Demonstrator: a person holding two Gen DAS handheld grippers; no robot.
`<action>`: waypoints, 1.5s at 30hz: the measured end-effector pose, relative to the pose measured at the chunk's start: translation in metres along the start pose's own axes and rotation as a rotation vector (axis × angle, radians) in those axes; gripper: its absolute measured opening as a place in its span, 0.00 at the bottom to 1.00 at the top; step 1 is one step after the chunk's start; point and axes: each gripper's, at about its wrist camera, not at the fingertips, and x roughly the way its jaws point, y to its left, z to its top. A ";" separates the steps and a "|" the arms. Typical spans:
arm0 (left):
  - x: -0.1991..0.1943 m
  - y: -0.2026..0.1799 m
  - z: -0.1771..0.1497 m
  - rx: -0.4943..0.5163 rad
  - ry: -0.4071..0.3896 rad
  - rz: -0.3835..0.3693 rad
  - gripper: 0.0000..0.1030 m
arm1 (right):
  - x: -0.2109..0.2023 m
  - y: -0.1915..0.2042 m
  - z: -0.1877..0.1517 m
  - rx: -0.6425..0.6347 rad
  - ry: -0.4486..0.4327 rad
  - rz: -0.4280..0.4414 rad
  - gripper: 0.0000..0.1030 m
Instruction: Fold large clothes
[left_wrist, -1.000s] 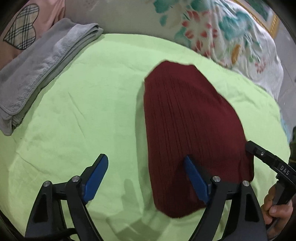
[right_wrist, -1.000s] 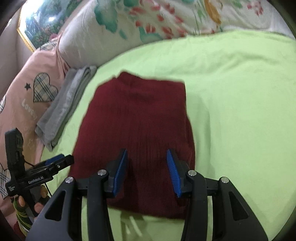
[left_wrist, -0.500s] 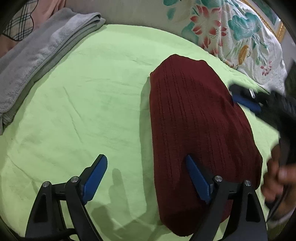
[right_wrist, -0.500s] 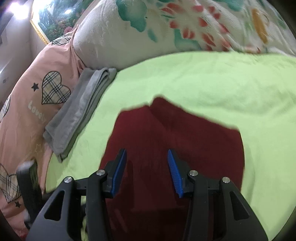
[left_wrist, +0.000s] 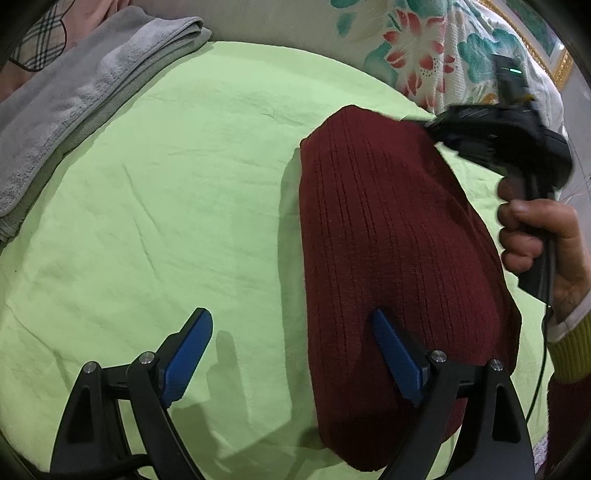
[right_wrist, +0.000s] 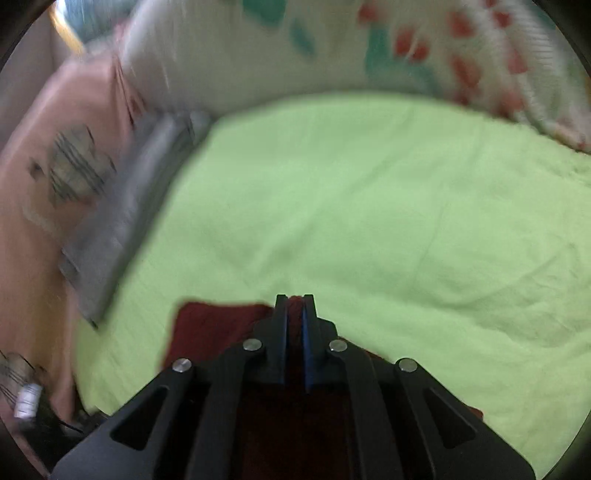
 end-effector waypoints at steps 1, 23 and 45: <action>0.000 0.000 -0.001 0.001 -0.006 0.004 0.89 | -0.011 -0.009 0.000 0.045 -0.048 -0.001 0.06; 0.034 -0.045 0.098 0.058 0.028 -0.080 0.72 | -0.015 -0.046 -0.047 0.183 0.020 0.024 0.23; -0.032 -0.037 -0.020 0.148 0.012 -0.057 0.78 | -0.097 -0.009 -0.182 0.136 -0.054 -0.096 0.22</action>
